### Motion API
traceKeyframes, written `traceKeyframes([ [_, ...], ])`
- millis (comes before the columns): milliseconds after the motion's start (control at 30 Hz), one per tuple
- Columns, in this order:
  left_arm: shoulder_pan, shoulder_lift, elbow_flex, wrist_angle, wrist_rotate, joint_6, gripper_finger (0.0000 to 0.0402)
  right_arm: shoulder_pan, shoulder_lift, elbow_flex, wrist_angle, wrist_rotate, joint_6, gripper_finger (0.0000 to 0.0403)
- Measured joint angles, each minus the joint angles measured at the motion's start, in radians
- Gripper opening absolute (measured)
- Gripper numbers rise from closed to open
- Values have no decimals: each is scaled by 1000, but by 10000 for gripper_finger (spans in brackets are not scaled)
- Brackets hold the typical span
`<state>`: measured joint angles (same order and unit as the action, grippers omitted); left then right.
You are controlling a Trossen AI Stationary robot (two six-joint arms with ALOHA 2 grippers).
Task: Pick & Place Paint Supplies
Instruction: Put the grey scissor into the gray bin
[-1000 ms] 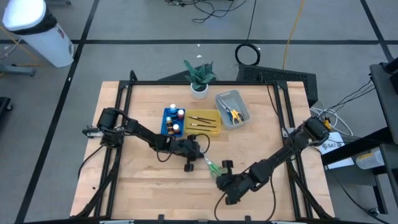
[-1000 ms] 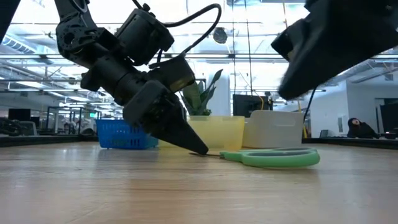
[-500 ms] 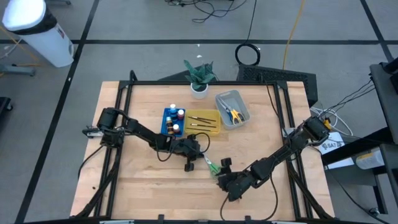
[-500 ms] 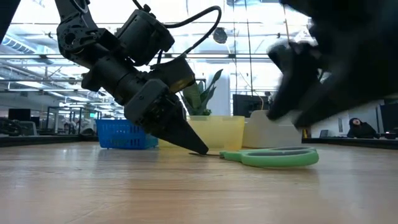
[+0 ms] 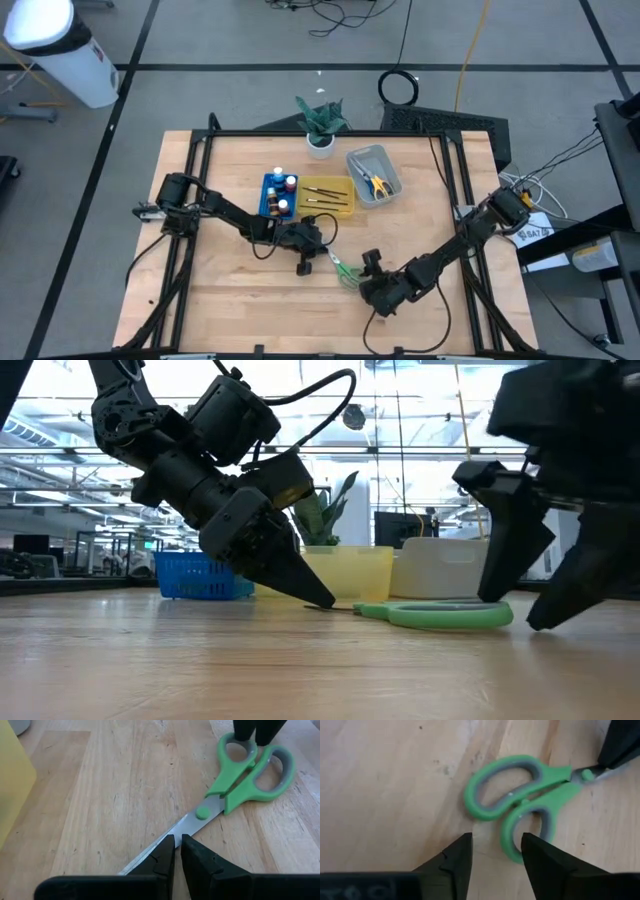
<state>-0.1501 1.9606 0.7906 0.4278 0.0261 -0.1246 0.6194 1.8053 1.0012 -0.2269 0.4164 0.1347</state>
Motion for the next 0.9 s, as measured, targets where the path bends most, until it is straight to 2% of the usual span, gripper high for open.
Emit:
traceKeyframes([
  [100, 0, 0, 0, 0, 0, 0, 46, -32, 0, 0, -6, -23, 6, 145],
  [233, 0, 0, 0, 0, 0, 1, 46, -85, -3, 2, 13, -141, -21, 135],
  [367, 0, 0, -1, 0, 0, 13, 46, -131, -3, 2, 17, -215, -32, 123],
  [533, 0, 0, -1, 0, 0, 14, 46, -163, -3, 5, -34, -332, -34, 90],
  [733, 0, 0, -1, 0, 2, 13, 46, -168, 29, 5, -47, -369, -46, 19],
  [900, 0, 0, -2, 5, 1, 12, 46, -167, 56, 3, -37, -369, -39, 17],
])
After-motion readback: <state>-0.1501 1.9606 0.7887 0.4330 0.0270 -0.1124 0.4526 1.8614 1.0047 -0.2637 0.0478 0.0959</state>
